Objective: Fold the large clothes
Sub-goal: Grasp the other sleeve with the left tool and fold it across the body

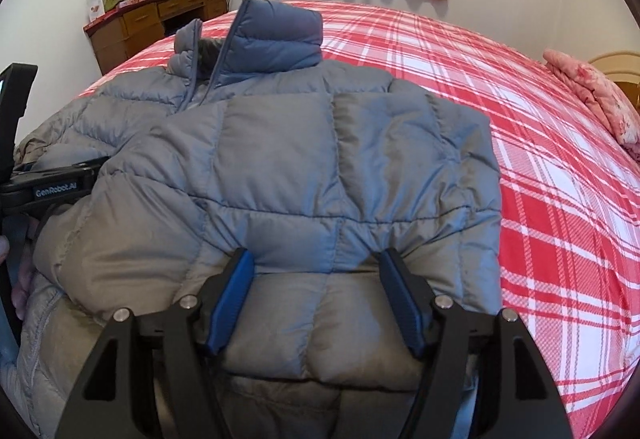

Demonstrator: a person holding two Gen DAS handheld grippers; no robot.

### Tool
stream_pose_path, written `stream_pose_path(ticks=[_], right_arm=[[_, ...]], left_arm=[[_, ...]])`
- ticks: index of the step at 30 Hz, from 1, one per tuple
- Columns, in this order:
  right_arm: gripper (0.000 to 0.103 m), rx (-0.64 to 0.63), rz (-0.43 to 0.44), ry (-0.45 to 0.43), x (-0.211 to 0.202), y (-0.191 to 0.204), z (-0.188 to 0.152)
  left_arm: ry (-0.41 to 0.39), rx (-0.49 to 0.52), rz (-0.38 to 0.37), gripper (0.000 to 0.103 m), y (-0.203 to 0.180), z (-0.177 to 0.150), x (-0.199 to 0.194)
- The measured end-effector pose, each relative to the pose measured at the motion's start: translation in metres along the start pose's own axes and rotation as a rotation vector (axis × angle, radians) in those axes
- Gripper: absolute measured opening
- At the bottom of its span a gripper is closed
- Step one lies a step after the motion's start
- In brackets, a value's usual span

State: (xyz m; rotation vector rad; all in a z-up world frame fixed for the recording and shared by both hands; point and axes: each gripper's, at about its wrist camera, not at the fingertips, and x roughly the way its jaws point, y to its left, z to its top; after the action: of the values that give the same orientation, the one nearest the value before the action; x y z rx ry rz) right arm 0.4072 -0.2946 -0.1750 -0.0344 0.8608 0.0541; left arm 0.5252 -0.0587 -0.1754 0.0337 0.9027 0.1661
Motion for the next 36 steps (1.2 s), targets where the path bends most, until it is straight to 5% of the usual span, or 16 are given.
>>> stream_pose_path(ticks=[4,10,16,22,24,25,26,28,31,36], right_arm=[[0.072,0.002,-0.011,-0.001,0.000,0.000,0.000],[0.084,-0.012,-0.028,-0.016,-0.017,0.000,0.002],[0.088,-0.048,-0.008,-0.128,-0.064,0.008,-0.009],[0.088,-0.124,-0.003,-0.178,-0.082,0.027,-0.021],[0.088,-0.140,0.000,-0.184,-0.083,0.032,-0.021],[0.088,-0.147,0.002,-0.187,-0.085,0.032,-0.022],[0.088,-0.155,0.001,-0.195,-0.088,0.033,-0.024],[0.088,-0.163,-0.006,-0.213,-0.093,0.032,-0.025],[0.088,-0.154,-0.027,-0.237,-0.101,0.024,-0.026],[0.089,-0.108,-0.037,-0.255,-0.108,0.009,-0.025]], left_arm=[[-0.076,0.010,0.023,0.102,0.029,0.001,-0.052],[-0.116,0.003,0.132,0.102,0.138,-0.040,-0.113],[-0.005,-0.184,0.230,0.102,0.286,-0.118,-0.125],[0.119,-0.253,0.171,0.102,0.315,-0.164,-0.104],[0.086,-0.234,0.169,0.086,0.308,-0.165,-0.104],[0.072,-0.219,0.184,0.057,0.306,-0.163,-0.103],[0.062,-0.205,0.198,0.039,0.307,-0.160,-0.103],[0.029,-0.222,0.237,0.020,0.315,-0.149,-0.108],[-0.064,-0.252,0.344,0.019,0.338,-0.122,-0.123],[-0.162,-0.199,0.397,0.016,0.337,-0.081,-0.141]])
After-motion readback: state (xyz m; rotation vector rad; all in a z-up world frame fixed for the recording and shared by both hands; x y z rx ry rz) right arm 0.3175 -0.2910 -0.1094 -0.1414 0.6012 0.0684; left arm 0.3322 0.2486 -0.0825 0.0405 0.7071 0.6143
